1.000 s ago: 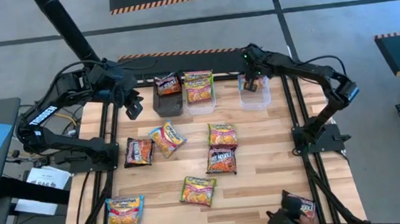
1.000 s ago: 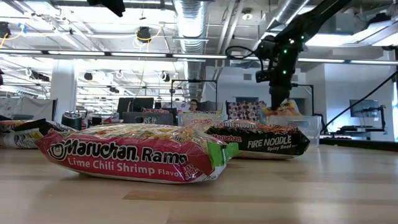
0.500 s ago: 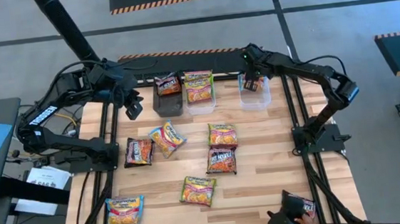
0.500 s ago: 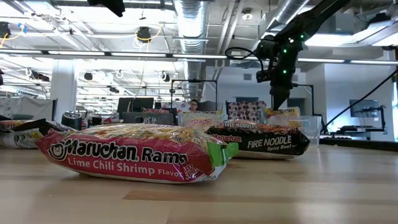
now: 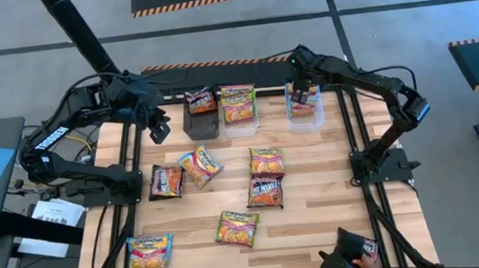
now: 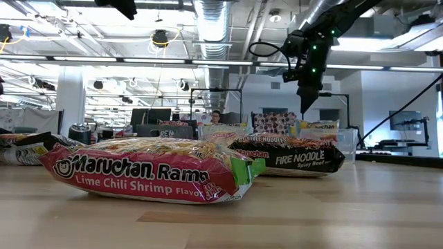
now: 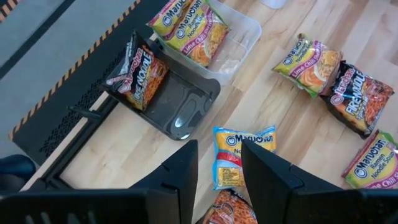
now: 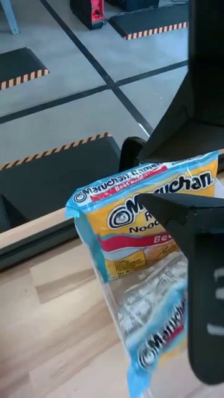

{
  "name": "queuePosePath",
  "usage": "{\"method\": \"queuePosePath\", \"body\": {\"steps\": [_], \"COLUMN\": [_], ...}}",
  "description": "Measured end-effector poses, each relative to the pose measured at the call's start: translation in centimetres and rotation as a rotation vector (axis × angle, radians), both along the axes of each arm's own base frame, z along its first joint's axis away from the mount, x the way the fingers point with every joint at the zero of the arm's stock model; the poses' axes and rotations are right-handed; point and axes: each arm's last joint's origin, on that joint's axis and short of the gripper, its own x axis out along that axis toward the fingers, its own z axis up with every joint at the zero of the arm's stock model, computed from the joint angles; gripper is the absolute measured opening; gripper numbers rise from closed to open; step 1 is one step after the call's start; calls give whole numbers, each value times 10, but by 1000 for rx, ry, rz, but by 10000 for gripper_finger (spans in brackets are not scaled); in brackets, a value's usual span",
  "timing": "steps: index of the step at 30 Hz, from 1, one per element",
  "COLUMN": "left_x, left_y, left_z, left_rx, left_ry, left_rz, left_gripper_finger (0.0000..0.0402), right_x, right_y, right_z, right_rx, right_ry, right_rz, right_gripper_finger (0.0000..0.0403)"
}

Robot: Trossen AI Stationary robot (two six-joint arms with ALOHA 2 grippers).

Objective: Sort Maruchan noodles
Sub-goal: Put the black noodle pack into the black bin

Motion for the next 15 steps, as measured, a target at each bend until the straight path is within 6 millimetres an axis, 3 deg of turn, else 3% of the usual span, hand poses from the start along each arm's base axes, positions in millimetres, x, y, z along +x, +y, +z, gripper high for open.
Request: {"method": "queuePosePath", "body": {"steps": [8,15], "left_x": [-1,-1], "left_y": [0,0], "left_z": [-1,-1], "left_rx": [-13,-13], "left_ry": [1,1], "left_rz": [15,15], "left_gripper_finger": [109,109], "right_x": [-2,-8], "right_y": [6,34], "right_z": [-1,4], "right_rx": [46,298], "right_ry": [-2,-57], "right_rz": [-34,-10], "right_gripper_finger": [113,113]}}
